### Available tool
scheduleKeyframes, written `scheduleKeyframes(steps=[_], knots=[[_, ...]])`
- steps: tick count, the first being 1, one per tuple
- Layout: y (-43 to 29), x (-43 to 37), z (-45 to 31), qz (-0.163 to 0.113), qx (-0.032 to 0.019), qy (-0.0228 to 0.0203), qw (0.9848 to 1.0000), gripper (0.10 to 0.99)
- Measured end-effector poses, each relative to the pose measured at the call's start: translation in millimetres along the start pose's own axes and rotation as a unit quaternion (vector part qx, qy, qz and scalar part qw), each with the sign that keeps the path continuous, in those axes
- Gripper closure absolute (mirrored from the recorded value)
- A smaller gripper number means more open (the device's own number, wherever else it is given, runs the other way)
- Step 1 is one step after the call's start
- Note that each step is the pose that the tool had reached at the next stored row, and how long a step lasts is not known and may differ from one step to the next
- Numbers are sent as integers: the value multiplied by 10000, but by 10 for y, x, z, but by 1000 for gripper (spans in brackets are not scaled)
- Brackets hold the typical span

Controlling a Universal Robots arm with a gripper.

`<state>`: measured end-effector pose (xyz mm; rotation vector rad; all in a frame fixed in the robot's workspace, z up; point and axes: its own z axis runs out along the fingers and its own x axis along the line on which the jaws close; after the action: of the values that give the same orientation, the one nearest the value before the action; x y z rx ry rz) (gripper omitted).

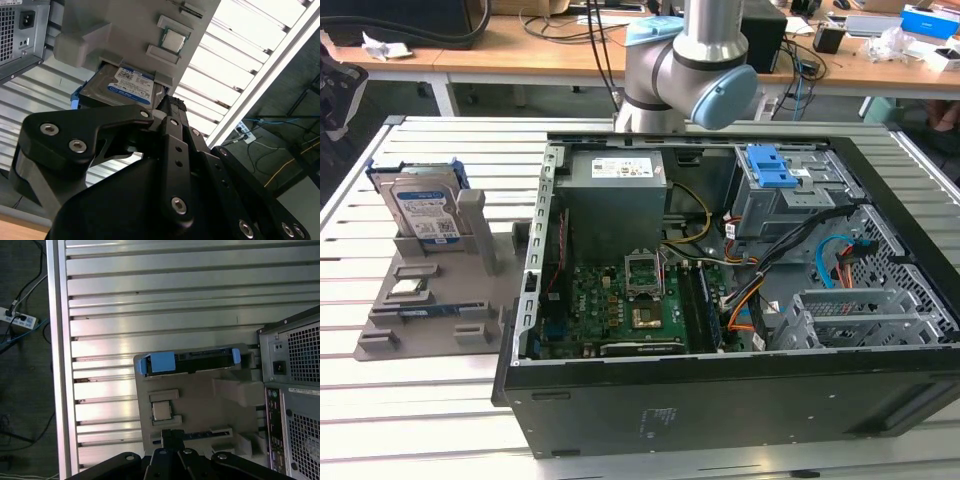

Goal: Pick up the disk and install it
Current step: 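Reach for the disk, then pick up the disk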

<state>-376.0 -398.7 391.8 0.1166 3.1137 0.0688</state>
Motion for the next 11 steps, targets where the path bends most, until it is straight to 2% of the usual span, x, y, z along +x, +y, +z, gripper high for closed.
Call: scheduleKeyframes(steps=[11], knots=[[2,0,0,0,0,0,10000,980]])
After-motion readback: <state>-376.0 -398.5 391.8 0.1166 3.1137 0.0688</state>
